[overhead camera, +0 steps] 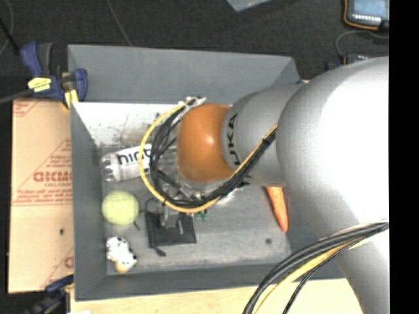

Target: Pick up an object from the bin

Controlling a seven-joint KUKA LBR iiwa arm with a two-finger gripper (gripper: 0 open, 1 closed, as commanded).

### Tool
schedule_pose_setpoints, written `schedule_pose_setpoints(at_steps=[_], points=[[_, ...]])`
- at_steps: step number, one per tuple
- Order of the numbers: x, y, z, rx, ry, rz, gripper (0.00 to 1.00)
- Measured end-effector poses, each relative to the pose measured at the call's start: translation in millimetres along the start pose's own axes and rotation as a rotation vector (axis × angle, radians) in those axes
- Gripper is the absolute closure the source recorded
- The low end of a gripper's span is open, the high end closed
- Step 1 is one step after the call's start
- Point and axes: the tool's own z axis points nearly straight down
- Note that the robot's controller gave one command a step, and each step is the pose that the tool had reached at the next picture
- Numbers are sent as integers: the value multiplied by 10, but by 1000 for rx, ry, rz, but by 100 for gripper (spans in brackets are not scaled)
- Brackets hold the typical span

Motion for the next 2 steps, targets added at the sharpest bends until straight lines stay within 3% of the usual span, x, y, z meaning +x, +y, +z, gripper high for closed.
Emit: schedule_pose_setpoints(at_steps=[1, 2], points=[[0, 0, 0, 0, 0, -1, 100], [-7, 19, -496, 1, 6, -3, 100]])
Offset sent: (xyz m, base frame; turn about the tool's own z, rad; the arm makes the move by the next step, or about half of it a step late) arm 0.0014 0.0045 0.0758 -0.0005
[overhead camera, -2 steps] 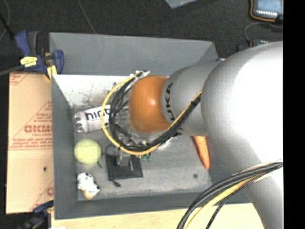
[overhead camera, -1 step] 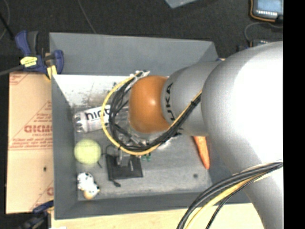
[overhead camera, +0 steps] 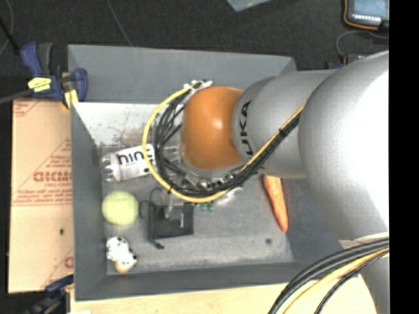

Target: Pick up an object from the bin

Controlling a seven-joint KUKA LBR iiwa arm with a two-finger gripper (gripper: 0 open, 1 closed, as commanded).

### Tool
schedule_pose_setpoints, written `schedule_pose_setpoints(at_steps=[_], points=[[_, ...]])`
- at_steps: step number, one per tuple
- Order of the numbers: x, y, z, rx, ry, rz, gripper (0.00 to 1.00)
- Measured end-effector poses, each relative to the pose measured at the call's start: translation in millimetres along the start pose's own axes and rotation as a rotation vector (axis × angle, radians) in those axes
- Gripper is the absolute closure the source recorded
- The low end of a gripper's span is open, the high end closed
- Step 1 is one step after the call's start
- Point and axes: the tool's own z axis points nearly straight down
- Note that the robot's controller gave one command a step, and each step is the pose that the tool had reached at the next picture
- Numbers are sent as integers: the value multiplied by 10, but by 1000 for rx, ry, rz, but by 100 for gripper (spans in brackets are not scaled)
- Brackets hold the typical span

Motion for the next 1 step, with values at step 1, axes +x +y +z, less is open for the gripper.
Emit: schedule_pose_setpoints(at_steps=[1], points=[[-57, 43, -610, -1, -5, 5, 100]])
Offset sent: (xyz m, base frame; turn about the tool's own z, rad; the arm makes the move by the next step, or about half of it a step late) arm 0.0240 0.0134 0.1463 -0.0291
